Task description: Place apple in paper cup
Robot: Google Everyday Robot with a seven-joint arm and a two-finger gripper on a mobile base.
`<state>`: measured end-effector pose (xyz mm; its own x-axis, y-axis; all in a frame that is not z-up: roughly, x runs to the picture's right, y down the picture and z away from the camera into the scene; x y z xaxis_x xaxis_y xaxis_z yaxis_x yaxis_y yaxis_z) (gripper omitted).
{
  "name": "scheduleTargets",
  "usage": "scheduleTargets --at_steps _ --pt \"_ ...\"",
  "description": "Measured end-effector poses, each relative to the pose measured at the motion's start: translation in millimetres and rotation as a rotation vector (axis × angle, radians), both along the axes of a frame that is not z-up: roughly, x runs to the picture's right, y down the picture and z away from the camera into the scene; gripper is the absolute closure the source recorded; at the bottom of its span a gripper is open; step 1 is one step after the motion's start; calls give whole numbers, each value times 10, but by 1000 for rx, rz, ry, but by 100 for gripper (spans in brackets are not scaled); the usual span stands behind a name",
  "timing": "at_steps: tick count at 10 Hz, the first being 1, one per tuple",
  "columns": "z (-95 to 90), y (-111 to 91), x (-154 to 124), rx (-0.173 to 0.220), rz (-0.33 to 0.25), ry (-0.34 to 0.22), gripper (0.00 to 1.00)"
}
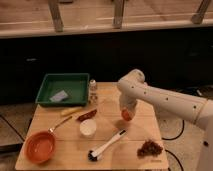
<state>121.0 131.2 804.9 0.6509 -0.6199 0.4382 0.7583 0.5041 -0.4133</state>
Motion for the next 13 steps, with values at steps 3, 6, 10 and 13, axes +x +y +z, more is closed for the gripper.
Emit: scheduleTargets --at_steps 3,6,10,13 --pt "-150 -16 -167 -1 -38 -15 97" --pt "-243 -29 -366 4 -89 -38 97" --pt "-417 -40 -642 6 -159 -72 97" --pt "-512 -25 -858 7 -204 -103 97"
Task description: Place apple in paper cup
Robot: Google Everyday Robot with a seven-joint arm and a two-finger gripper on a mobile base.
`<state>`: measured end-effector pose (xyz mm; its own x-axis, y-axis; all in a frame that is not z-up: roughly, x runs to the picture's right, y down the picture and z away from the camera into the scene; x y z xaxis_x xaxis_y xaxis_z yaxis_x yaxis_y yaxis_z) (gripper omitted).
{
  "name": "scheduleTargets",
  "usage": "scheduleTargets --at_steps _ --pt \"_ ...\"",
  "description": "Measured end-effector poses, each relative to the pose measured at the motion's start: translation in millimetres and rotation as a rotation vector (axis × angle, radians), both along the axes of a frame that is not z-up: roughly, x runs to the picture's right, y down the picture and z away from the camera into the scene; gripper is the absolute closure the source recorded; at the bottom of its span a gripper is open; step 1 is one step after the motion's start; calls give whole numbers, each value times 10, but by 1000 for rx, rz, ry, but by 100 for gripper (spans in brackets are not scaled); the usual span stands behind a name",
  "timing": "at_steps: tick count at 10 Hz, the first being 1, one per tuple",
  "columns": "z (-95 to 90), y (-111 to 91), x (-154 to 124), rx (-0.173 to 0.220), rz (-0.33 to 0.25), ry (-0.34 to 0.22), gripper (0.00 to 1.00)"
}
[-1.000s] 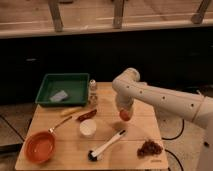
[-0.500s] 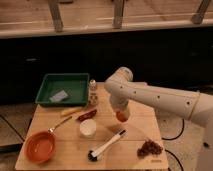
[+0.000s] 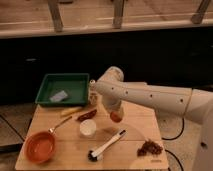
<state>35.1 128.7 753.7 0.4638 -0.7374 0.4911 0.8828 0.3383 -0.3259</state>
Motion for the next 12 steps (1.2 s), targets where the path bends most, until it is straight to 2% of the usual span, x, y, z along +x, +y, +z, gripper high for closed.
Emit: scheduleTargets --at_steps 4,6,12 --pt "-85 2 -263 1 -63 -33 97" --pt "-134 26 -504 -2 -100 -60 97" --pt "-228 58 -751 1 -163 -109 97"
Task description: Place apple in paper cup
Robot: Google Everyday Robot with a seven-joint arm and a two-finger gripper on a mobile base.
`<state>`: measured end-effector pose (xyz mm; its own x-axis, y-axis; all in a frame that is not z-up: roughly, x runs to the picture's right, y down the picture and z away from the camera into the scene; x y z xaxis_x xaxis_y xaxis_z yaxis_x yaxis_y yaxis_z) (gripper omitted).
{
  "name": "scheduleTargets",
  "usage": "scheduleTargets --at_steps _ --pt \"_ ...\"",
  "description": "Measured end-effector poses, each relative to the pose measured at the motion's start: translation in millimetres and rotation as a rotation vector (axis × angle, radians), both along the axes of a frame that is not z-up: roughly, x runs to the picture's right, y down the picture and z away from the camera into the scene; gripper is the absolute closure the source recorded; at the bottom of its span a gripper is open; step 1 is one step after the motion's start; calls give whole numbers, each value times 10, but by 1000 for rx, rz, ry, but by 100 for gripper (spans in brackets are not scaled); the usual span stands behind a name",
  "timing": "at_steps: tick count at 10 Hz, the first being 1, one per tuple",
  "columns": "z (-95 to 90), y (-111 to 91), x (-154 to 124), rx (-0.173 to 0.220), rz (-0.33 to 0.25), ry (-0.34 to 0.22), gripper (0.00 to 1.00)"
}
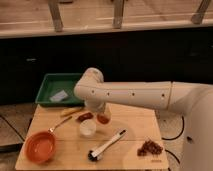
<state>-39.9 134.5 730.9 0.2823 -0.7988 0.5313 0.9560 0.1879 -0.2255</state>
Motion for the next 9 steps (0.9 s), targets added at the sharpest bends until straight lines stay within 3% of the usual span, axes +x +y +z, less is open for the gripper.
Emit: scheduleTargets --at_steps 9 --pt "-49 26 -343 -8 -66 -87 97"
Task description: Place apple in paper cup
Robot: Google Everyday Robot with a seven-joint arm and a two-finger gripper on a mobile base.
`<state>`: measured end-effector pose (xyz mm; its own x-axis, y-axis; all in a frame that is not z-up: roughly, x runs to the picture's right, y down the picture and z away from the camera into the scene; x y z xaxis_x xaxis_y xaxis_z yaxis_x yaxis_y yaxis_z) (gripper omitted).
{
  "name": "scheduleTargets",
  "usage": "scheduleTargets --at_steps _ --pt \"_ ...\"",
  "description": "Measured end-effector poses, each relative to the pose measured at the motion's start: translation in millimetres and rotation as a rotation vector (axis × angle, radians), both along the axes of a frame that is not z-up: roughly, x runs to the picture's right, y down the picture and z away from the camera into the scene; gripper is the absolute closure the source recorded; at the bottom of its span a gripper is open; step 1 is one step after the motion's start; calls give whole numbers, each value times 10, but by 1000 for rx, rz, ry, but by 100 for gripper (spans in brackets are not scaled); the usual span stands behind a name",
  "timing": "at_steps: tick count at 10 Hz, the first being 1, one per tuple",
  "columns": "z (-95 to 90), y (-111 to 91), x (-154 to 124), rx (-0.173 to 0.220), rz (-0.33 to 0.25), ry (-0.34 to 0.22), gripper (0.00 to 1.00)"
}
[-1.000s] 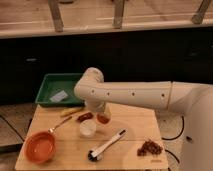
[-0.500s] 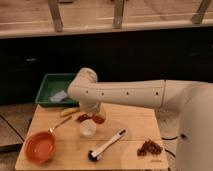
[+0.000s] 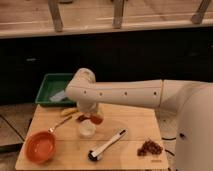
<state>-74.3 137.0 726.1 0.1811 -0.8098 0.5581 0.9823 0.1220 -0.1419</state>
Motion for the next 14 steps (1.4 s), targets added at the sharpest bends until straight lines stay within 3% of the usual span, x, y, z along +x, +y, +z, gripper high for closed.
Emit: scheduleTargets --at_steps 13,14 --pt "-83 166 -466 -11 -81 -120 97" --pt "-113 217 -562 -14 -86 -136 93"
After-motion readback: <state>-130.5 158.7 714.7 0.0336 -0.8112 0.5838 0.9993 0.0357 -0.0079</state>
